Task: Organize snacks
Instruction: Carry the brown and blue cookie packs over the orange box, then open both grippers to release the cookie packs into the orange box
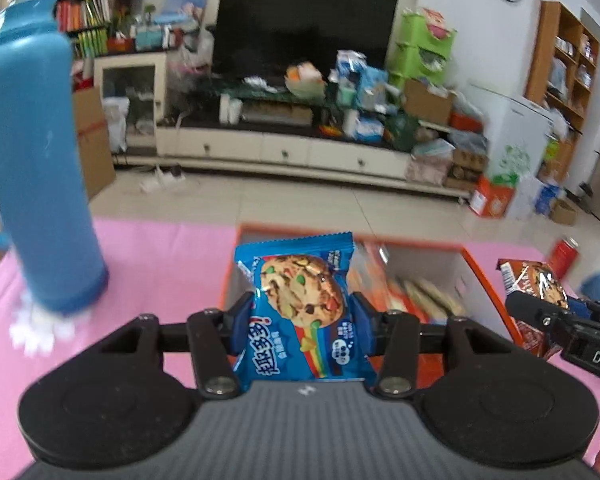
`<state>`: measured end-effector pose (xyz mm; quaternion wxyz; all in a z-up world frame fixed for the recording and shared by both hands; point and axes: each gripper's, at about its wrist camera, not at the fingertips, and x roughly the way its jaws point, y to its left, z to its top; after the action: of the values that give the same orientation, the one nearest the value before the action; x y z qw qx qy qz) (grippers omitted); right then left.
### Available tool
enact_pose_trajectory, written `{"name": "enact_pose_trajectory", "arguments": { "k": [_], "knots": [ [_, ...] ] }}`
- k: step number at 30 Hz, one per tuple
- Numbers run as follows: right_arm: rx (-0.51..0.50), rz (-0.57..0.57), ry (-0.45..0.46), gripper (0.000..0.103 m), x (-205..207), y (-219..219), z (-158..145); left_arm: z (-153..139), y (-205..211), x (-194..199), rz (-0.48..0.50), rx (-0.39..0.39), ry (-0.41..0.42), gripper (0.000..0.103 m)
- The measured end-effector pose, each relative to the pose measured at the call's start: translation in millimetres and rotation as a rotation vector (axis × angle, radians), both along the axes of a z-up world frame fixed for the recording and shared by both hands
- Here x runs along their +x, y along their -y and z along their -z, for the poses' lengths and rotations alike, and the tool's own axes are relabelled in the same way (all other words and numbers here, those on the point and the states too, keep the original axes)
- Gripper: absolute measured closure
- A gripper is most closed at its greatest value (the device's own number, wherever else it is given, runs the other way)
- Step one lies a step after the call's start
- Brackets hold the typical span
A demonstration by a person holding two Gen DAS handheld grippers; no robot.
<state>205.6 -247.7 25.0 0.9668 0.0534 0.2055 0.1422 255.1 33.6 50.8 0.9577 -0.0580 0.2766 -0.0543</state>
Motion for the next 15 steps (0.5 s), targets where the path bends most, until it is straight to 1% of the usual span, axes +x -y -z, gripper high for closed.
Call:
{"name": "enact_pose_trajectory", "arguments": {
  "k": [2,4,6,8,10,11,13,14,15],
  "knots": [
    [0.003,-0.004,0.013,0.075,35,-9,2,7,1,34,-0.033,0.02,-0.011,0.054],
    [0.002,-0.006,0.01,0.075,61,-16,9,19,0,61,-0.039,0.012,-0.038,0.054],
    [0.022,0.007,-0.02,0.075,81,-19,21,31,0,78,-0.042,0.006,-0.061,0.054],
    [0.039,0.003,-0.046,0.075,94,-22,32,42,1,87,-0.044,0.008,-0.078,0.054],
    [-0.003,0.005,-0.044,0.075,102,-28,42,49,4,90,-0.052,0.014,-0.088,0.054],
    [-0.025,0.01,-0.049,0.075,104,-32,47,51,7,89,-0.05,0.035,-0.089,0.05],
    [-0.022,-0.005,-0.087,0.073,111,-38,57,54,15,83,-0.053,0.092,-0.073,0.041],
    [-0.019,-0.017,-0.12,0.071,115,-40,64,54,18,79,-0.058,0.117,-0.062,0.039],
    [-0.02,-0.013,-0.124,0.069,116,-42,68,52,21,76,-0.059,0.136,-0.052,0.039]
  ]
}}
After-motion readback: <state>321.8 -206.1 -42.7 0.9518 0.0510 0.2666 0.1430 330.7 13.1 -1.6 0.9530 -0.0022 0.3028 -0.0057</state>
